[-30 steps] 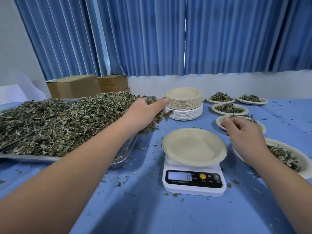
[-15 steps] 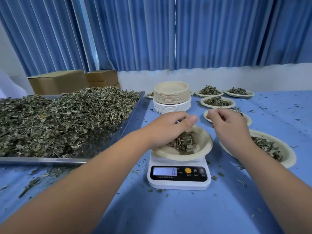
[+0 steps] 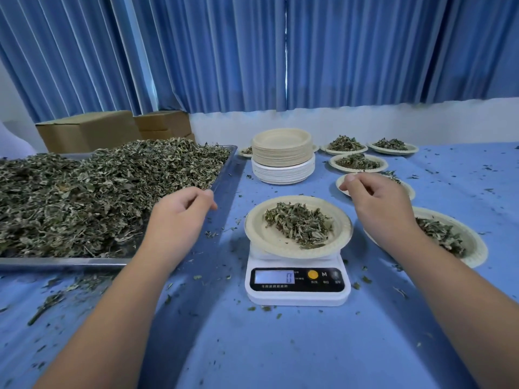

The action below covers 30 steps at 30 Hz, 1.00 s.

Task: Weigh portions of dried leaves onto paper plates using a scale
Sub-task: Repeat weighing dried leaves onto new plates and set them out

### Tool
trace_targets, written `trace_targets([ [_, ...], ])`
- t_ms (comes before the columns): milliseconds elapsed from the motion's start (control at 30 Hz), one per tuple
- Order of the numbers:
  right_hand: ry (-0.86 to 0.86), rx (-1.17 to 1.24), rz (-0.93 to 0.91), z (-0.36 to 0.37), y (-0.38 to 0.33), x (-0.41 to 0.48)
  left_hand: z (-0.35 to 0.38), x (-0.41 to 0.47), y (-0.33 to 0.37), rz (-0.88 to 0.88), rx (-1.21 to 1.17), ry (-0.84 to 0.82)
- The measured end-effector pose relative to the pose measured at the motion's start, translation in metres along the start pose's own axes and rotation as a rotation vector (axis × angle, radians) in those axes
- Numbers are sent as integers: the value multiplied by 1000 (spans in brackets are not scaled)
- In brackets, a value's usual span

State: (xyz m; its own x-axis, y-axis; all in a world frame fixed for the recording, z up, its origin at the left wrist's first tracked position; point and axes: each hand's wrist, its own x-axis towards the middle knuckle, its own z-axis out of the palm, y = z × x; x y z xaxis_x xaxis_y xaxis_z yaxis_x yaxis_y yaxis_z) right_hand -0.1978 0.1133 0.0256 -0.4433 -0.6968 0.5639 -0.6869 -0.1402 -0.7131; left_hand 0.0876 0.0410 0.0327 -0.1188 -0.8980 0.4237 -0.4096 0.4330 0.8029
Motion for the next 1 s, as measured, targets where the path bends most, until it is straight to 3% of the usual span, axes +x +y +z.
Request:
trace_targets([
  [200,30,3,40,1,3,-1,-1,6,-13,-137,103,51],
  [333,6,-1,1,4,-3,-4,3,5,-13,-116,207,13],
  [767,-5,-74,-312,13,-41,-20,6,1,-12,-119,263,-46],
  [1000,-42,-19,-183,34,-66,-11,10,-8,-3,-50,292,-98],
])
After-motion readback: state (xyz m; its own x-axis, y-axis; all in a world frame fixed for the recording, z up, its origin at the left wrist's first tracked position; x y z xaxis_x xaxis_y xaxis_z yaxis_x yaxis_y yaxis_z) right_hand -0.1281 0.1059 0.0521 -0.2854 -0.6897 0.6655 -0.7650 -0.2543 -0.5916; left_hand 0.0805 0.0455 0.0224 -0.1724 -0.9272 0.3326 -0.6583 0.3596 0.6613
